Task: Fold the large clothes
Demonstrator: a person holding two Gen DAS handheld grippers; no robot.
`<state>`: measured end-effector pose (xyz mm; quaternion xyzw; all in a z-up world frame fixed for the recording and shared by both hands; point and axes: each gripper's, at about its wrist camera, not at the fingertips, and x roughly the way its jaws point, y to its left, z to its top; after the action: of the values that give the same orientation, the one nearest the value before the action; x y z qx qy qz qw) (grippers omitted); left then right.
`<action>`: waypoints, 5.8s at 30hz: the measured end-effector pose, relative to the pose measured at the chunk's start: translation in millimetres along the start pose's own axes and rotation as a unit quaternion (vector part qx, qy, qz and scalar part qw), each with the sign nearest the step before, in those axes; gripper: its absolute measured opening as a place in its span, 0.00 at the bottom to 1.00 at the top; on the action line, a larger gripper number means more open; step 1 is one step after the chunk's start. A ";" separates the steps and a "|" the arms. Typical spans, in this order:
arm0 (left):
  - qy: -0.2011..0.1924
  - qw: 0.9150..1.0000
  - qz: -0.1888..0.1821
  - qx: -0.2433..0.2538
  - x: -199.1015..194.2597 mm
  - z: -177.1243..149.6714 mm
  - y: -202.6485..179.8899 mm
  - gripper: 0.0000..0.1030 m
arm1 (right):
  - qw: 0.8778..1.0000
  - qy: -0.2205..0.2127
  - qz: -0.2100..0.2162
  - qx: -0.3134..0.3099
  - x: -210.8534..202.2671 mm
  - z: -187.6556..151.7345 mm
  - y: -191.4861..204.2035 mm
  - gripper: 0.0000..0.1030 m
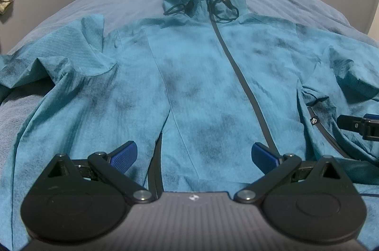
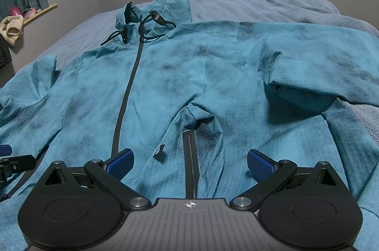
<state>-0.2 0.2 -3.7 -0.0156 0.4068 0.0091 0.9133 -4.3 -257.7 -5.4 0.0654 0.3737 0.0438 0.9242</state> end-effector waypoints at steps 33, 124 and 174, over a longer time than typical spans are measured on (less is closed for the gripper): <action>0.014 1.000 -0.001 0.004 6.4 -0.6 -0.8 1.00 | 1.000 0.004 -0.001 0.000 2.7 -4.8 -0.7 1.00; 0.044 0.998 -0.011 0.037 130.8 18.4 63.9 1.00 | 0.933 -0.356 0.051 0.014 -17.9 192.6 3.4 0.05; -0.168 0.985 -0.036 -0.008 88.2 30.9 88.4 0.90 | 0.989 -0.063 0.028 -0.130 116.9 76.8 58.5 0.47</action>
<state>79.1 90.0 -50.5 -0.0360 0.2468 -0.0183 0.9682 131.1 -191.6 -21.8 -0.0423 0.3044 0.1134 0.9448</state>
